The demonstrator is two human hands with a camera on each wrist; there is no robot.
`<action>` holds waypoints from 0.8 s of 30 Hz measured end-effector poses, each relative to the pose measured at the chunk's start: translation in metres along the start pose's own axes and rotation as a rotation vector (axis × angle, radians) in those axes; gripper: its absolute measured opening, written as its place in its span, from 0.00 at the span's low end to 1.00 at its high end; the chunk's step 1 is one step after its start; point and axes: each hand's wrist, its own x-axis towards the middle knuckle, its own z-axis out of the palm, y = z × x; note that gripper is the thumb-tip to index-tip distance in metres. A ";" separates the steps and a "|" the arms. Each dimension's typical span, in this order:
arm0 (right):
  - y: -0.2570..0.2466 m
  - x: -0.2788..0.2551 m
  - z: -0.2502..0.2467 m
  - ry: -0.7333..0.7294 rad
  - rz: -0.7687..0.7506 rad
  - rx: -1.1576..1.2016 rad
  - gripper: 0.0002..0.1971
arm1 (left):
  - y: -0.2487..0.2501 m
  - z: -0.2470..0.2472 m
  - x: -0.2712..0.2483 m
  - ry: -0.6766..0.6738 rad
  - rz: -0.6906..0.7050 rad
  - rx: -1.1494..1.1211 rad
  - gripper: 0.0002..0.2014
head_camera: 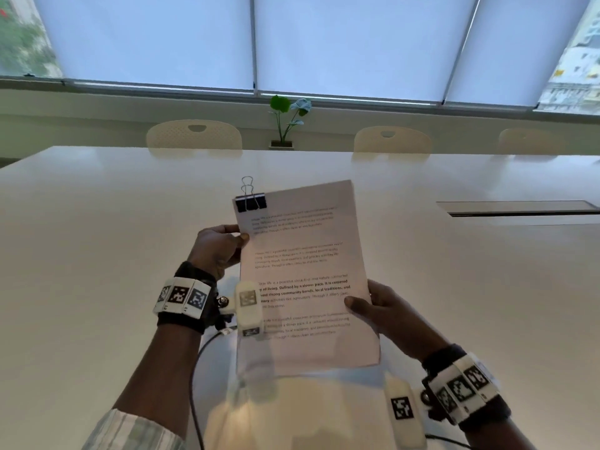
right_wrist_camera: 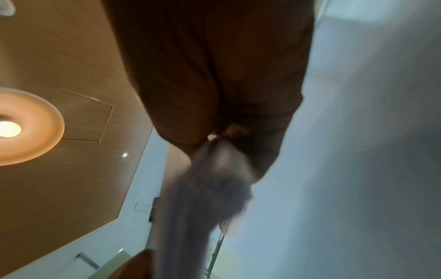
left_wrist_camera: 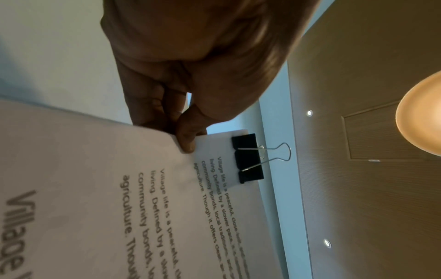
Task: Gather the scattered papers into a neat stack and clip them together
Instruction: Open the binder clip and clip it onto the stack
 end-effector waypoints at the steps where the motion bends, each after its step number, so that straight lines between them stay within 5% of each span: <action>1: -0.001 0.001 0.005 0.033 -0.036 0.034 0.13 | 0.006 -0.002 -0.002 0.012 0.015 -0.006 0.05; 4: -0.008 0.013 0.017 0.146 -0.074 0.066 0.13 | 0.018 -0.010 -0.011 0.048 0.058 0.001 0.06; 12: -0.028 0.046 0.051 0.174 -0.107 0.070 0.11 | -0.011 -0.056 -0.075 -0.038 -0.004 0.132 0.10; 24: -0.052 0.060 0.172 -0.201 0.091 0.086 0.11 | -0.056 -0.192 -0.075 0.421 0.074 0.142 0.16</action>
